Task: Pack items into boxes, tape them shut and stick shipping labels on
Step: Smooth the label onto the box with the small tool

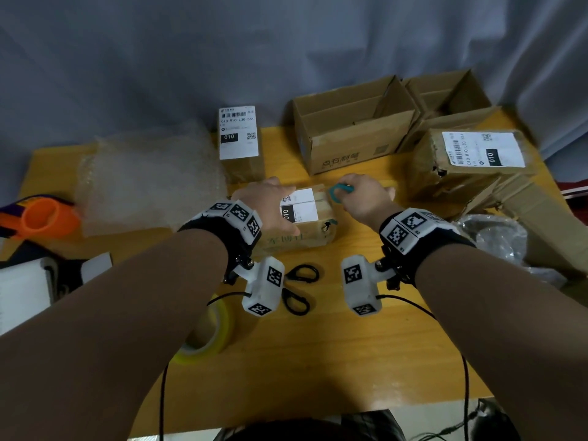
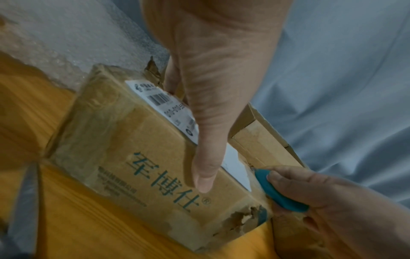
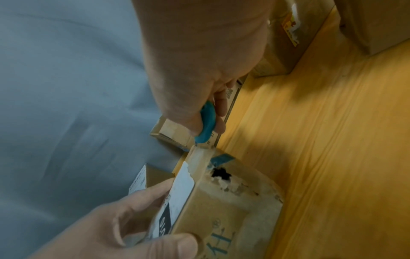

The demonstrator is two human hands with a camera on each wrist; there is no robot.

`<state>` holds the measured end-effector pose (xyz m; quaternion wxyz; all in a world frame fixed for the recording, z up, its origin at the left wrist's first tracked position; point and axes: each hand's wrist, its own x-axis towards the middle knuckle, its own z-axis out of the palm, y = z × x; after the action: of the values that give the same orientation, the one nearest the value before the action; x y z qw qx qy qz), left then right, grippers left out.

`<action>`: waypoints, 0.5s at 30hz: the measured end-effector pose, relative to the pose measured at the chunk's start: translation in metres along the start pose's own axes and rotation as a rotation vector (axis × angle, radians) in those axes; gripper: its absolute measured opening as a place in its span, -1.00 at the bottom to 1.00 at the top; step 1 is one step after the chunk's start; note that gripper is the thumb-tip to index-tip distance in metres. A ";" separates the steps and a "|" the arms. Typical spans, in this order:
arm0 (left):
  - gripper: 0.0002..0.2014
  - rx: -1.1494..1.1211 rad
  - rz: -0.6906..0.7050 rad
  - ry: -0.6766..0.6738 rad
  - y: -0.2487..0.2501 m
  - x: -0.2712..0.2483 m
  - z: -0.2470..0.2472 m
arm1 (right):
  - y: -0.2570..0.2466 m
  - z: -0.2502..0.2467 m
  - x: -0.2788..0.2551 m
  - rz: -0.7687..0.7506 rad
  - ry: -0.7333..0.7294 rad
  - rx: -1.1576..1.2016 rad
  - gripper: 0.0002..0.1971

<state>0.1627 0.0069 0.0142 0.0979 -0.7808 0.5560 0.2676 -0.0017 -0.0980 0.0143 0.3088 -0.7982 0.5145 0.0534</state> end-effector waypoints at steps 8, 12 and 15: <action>0.02 0.014 -0.002 0.009 0.002 -0.001 0.002 | -0.002 -0.006 -0.009 -0.046 -0.051 -0.082 -0.71; 0.01 0.019 0.014 0.017 0.002 -0.002 -0.001 | 0.002 -0.005 -0.018 -0.042 -0.066 -0.072 -0.71; 0.02 0.028 0.015 0.024 0.002 -0.003 0.002 | 0.005 -0.008 -0.025 -0.053 -0.112 -0.079 -0.70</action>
<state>0.1594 0.0091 0.0142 0.1002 -0.7783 0.5667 0.2510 -0.0197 -0.0842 0.0283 0.3068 -0.8188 0.4725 0.1102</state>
